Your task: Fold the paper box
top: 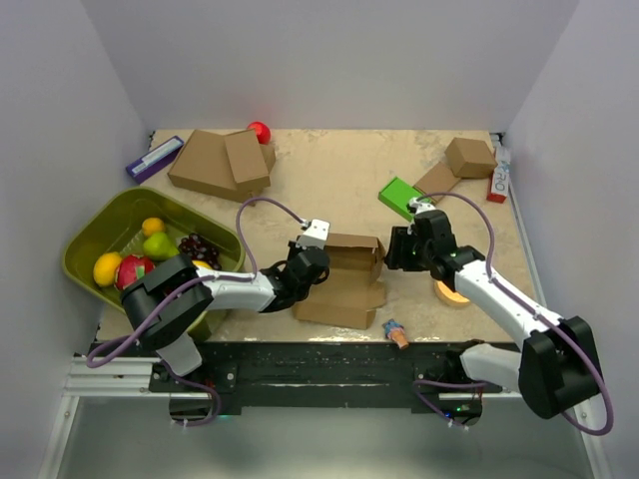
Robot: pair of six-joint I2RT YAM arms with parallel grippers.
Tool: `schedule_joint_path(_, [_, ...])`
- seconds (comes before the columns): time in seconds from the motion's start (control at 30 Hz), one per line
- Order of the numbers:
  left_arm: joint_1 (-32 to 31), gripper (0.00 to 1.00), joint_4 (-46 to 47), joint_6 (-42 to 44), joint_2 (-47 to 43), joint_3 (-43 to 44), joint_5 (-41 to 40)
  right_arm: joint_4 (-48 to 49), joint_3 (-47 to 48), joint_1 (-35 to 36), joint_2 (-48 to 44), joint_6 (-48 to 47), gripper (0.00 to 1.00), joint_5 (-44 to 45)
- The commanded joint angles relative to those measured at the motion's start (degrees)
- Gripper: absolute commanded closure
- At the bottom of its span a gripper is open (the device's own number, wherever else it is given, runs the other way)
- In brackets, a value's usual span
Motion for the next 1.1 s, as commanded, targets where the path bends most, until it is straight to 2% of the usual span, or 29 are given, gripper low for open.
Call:
schedule_joint_path(0.0, [0.1, 0.99, -0.7, 3.2, -1.2, -1.1, 0.1, 9.1, -1.5, 0.1, -0.1, -3.6, 0.44, -7.9])
schedule_joint_path(0.27, [0.1, 0.99, 1.1, 4.4, -1.4, -2.1, 0.9, 16.1, -3.6, 0.3, 2.5, -5.2, 0.43, -10.4])
schedule_joint_path(0.47, [0.1, 0.99, 2.0, 5.1, -1.6, -2.5, 1.2, 21.7, -5.2, 1.5, 3.4, -5.7, 0.37, -12.4])
schedule_joint_path(0.8, [0.1, 0.99, 2.8, 5.8, -1.5, -2.6, 1.9, 24.7, -5.0, 4.4, 7.2, -5.7, 0.30, -12.5])
schedule_joint_path(1.07, [0.1, 0.99, 3.2, 6.2, -1.6, -2.8, 2.0, 27.9, -6.9, 5.4, 6.3, -4.0, 0.25, -13.0])
